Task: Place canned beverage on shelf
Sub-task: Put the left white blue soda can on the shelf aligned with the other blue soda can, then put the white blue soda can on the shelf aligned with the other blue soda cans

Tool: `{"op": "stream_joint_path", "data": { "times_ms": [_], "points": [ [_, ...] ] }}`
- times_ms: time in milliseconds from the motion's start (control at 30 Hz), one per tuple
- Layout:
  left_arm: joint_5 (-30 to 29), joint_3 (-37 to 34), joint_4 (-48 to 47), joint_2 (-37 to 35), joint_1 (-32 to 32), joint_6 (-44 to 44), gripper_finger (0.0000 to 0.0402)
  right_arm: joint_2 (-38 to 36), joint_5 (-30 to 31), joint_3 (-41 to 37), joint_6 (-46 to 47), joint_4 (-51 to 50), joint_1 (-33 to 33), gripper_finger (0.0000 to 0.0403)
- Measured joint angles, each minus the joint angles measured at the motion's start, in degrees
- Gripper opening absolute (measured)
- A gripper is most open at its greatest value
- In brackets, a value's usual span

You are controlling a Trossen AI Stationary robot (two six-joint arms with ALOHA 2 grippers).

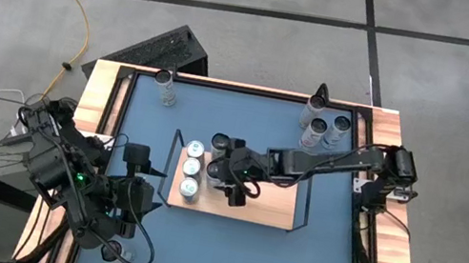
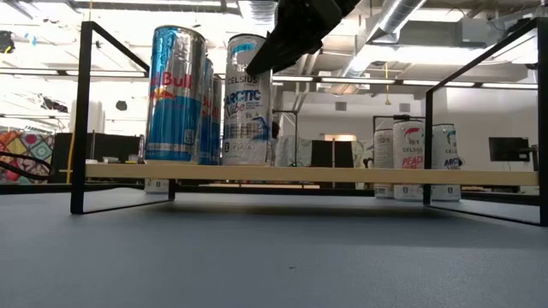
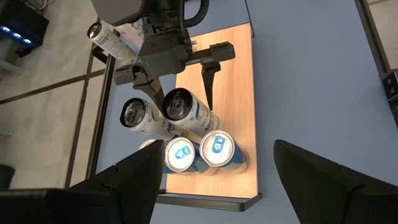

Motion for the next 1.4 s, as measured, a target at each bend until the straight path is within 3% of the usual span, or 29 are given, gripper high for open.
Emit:
{"op": "stream_joint_path", "data": {
  "times_ms": [533, 700, 967, 1167, 1300, 1400],
  "points": [
    [1.14, -2.28, -0.56, 0.0, 0.0, -2.37, 0.0286, -0.02, 0.63, 0.0, 8.65, -17.91, 0.84, 0.0342],
    [2.81, -6.44, -1.52, 0.04, -1.84, -9.17, 0.0286, -0.04, 0.63, 0.0, 10.33, -24.54, 1.57, 0.0341],
    [4.56, -11.37, -1.95, 0.04, -7.51, -21.57, 0.0286, -2.64, 0.89, 0.04, 10.2, -27.03, 2.81, 0.0341],
    [-1.27, -11.37, -1.86, 0.02, -9.68, -25.9, 0.0286, -10.81, 9.75, 0.02, 12.85, -31.59, 1.23, 0.034],
    [-3.81, -11.37, -1.29, 0.02, -9.87, -24.93, 0.0286, -17.37, 22.9, 0.04, 20.02, -33.99, -0.67, 0.034],
    [-4.33, -11.37, -1.33, 0.02, -9.44, -24.92, 0.0286, -21.55, 28.87, 0.09, 26.67, -40.35, -3.5, 0.034]
  ]
}}
